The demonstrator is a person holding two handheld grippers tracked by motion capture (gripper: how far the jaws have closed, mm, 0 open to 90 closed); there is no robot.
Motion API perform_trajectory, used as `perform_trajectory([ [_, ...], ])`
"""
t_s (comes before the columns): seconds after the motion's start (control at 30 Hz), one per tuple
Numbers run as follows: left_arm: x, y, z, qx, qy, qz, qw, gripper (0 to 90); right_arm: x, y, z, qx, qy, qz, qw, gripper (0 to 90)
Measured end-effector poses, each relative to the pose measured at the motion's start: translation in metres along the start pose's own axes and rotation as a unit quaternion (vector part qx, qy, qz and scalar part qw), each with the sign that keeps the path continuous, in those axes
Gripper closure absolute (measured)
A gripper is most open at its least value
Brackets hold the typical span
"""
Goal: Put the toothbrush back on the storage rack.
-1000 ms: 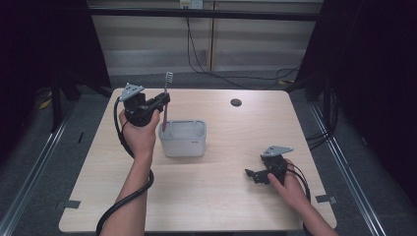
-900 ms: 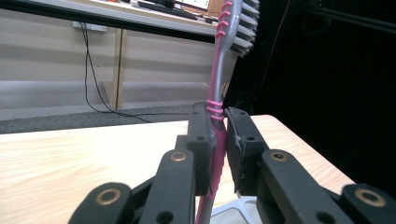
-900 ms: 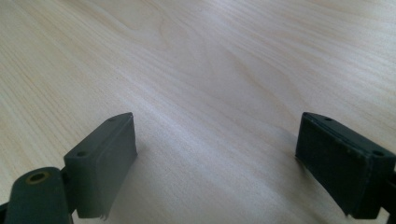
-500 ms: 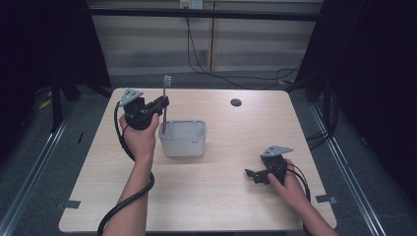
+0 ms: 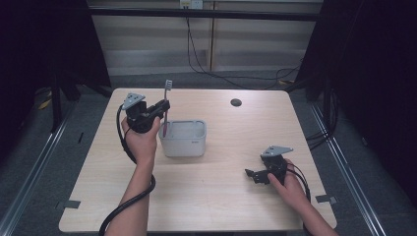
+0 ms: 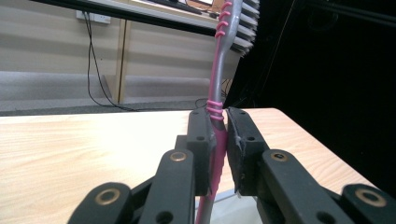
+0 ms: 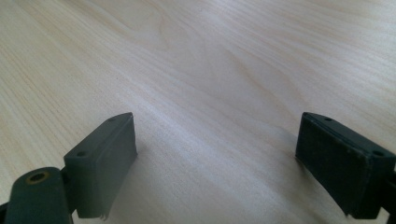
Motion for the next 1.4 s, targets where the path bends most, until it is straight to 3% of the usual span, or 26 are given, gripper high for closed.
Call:
perform_trajectory([
  [0.73, 0.017, 0.005, -0.006, 0.0, 0.011, 0.0, 0.9999, 79.8, 0.0, 0.0, 0.0, 0.0, 0.0, 0.0, 1.0, 11.7],
  [1.4, 0.03, 0.005, -0.014, -0.013, 0.034, 0.027, 0.999, 79.4, 0.0, 0.0, 0.0, 0.0, 0.0, 0.0, 1.0, 11.7],
])
Point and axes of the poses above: each handheld gripper's, and its own axes: z roughly forward along the jaws, x roughly out of its underside, y roughly to its left, the point moved 9 cm from there along z, roughly forward along the jaws, and after that the axes turned 6 degrees about z, right-handed, at the moved point
